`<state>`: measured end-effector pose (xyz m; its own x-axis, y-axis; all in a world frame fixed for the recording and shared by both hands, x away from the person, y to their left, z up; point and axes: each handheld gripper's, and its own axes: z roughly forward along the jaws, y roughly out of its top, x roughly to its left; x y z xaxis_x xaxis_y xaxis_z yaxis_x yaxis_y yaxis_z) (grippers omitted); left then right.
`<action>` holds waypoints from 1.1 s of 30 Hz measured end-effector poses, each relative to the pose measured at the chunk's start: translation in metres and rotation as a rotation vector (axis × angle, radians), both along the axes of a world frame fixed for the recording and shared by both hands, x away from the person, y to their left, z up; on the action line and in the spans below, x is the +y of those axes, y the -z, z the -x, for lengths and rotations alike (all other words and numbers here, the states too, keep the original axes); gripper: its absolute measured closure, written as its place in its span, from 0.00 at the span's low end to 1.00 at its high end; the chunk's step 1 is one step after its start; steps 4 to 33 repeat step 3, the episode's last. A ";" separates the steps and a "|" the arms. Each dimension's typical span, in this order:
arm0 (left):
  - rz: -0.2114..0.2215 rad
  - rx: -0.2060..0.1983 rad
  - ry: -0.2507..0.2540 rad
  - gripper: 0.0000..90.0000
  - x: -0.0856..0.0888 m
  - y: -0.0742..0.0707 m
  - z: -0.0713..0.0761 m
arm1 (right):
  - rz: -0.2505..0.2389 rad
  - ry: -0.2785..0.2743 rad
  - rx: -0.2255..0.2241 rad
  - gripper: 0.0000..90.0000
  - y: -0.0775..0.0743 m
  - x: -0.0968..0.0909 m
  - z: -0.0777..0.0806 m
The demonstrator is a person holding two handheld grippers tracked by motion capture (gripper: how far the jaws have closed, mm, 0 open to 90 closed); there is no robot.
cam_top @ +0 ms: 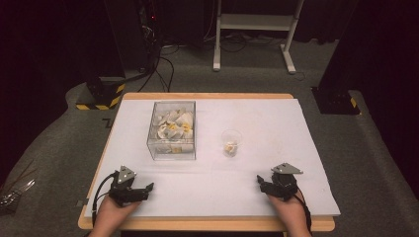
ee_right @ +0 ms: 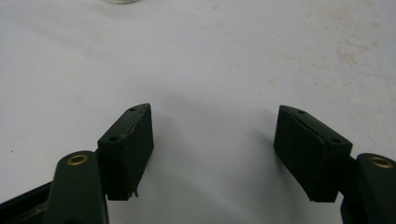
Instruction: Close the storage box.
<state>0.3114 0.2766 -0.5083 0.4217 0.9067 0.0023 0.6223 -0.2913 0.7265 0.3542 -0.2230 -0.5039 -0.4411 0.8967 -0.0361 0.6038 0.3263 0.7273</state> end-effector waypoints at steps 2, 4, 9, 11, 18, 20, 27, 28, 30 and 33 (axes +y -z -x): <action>0.002 0.000 0.000 0.16 0.000 0.000 0.000 | 0.004 0.001 -0.002 0.32 0.000 0.000 0.000; 0.004 -0.001 -0.001 0.16 0.000 0.000 0.000 | 0.003 0.001 -0.002 0.32 0.000 0.000 0.000; 0.004 -0.001 -0.001 0.16 0.000 0.000 0.000 | 0.003 0.001 -0.002 0.32 0.000 0.000 0.000; 0.004 -0.001 -0.001 0.16 0.000 0.000 0.000 | 0.003 0.001 -0.002 0.32 0.000 0.000 0.000; 0.004 -0.001 -0.001 0.16 0.000 0.000 0.000 | 0.003 0.001 -0.002 0.32 0.000 0.000 0.000; 0.004 -0.001 -0.001 0.16 0.000 0.000 0.000 | 0.003 0.001 -0.002 0.32 0.000 0.000 0.000; 0.004 -0.001 -0.001 0.16 0.000 0.000 0.000 | 0.003 0.001 -0.002 0.32 0.000 0.000 0.000; 0.004 -0.001 -0.001 0.16 0.000 0.000 0.000 | 0.003 0.001 -0.002 0.32 0.000 0.000 0.000; 0.004 -0.001 -0.001 0.16 0.000 0.000 0.000 | 0.003 0.001 -0.002 0.32 0.000 0.000 0.000; 0.004 -0.001 -0.001 0.16 0.000 0.000 0.000 | 0.003 0.001 -0.002 0.32 0.000 0.000 0.000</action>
